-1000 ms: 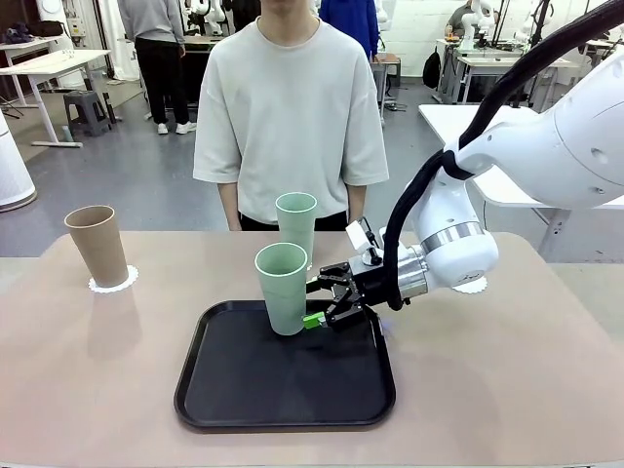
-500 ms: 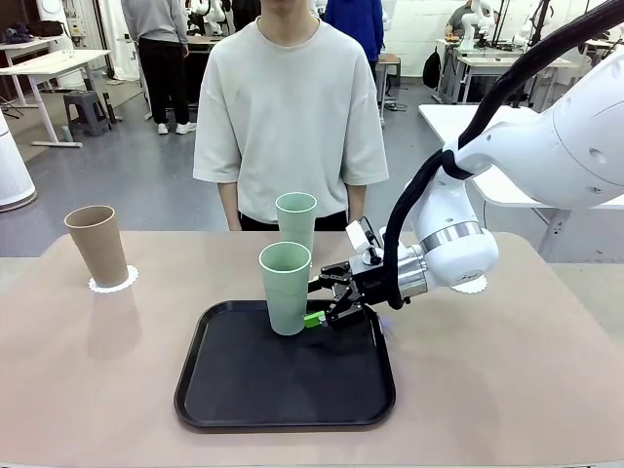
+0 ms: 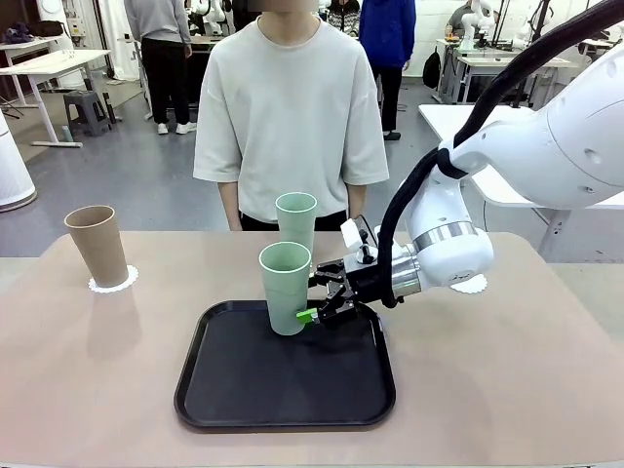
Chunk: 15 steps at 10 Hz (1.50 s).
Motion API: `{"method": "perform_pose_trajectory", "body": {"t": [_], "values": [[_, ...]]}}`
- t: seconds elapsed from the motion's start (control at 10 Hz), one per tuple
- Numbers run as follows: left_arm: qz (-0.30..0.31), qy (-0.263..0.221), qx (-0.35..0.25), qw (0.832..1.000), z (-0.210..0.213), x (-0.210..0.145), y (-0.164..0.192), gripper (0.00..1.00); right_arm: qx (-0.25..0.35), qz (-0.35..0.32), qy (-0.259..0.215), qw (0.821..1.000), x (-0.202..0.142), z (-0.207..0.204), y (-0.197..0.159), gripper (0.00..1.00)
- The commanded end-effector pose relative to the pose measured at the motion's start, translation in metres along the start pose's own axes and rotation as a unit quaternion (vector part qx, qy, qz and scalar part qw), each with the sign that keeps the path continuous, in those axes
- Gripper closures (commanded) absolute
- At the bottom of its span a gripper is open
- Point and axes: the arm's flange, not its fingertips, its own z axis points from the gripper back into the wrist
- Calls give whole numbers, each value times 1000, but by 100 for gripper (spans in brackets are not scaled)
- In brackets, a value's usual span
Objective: Place coasters on the table and set cups on them.
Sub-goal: Take one Reusable plastic cup from the Flat Tray and place it on a coaster set by the human.
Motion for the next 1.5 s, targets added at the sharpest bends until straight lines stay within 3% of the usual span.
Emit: {"method": "perform_pose_trajectory", "body": {"t": [0.0,0.9,1.2,1.3,1.4], "values": [[-1,-2,1,1000,0,-1,-2,0,-18,15,-2,1000,-1,-16,-2,0],[-1,-2,1,1000,0,-1,-2,0,-26,-2,-32,999,5,-32,-11,0],[-1,-2,1,1000,0,-1,-2,0,5,15,-39,999,3,-29,-11,86],[-1,-2,1,1000,0,-1,-2,0,3,12,-41,999,3,-27,-12,100],[-1,-2,1,1000,0,-1,-2,0,3,9,-39,999,3,-25,-12,100]]}}
